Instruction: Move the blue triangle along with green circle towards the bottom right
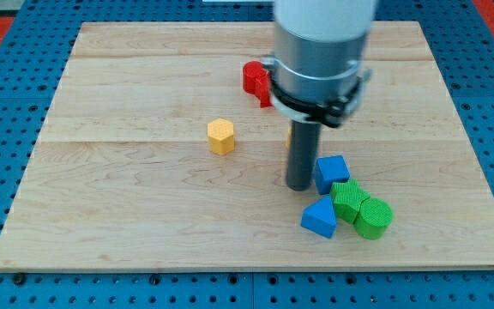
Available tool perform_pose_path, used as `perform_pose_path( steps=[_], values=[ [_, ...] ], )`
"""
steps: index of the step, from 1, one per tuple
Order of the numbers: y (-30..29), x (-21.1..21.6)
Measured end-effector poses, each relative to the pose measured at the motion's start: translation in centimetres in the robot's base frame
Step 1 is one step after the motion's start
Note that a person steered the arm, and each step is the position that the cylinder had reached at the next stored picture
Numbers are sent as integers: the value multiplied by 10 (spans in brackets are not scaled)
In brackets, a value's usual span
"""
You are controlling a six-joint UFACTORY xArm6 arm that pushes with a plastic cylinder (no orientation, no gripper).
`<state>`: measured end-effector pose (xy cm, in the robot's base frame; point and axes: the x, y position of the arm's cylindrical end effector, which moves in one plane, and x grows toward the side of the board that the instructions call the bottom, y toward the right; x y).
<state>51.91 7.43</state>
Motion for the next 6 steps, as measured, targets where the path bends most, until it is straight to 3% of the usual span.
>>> perform_pose_path(
  steps=[1, 2, 3, 4, 5, 6],
  values=[
    [28, 10],
    [12, 6],
    [-63, 6],
    [-29, 46],
    [45, 50],
    [62, 49]
  ],
)
